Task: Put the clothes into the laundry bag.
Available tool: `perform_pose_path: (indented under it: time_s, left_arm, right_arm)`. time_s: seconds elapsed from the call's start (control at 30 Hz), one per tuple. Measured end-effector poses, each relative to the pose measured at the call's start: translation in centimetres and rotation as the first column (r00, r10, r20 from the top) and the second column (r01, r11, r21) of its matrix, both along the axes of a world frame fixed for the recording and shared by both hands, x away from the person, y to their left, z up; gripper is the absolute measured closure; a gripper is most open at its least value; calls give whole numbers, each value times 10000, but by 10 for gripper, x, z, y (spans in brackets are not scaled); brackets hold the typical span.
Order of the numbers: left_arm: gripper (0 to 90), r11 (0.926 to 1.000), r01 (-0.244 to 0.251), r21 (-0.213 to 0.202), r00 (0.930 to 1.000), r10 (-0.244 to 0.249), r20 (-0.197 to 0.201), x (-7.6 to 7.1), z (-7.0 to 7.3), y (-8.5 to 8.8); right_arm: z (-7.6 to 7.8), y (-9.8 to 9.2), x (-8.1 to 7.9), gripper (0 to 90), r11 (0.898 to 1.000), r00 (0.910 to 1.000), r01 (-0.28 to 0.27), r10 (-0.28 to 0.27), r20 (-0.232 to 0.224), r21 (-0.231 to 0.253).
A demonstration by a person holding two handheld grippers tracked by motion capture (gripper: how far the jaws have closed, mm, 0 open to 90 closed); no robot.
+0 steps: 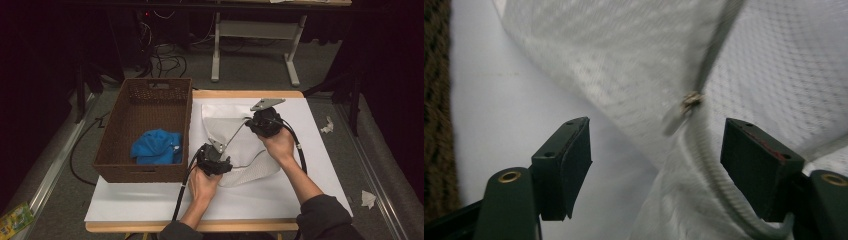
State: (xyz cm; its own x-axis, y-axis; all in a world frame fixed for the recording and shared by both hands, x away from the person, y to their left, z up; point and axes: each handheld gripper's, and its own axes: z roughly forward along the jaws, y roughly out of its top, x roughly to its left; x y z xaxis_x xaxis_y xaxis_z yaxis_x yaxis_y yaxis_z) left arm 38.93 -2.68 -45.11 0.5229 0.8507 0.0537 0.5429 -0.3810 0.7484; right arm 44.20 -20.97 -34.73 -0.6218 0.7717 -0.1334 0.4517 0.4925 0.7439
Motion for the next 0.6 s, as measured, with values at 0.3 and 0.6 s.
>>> perform_pose_path:
  time_s: [0.3, 0.6]
  left_arm:
    - [269, 9970, 643, -426, 9969, -622, 492, -18, 20, 14]
    - [312, 9937, 1038, -430, 9907, -994, 927, -30, 36, 17]
  right_arm:
    - [-7, 16, 1, 895, 9999, 9999, -146, 146, -29, -52]
    - [-5, 20, 1, 896, 10000, 10000, -89, 89, -22, 12]
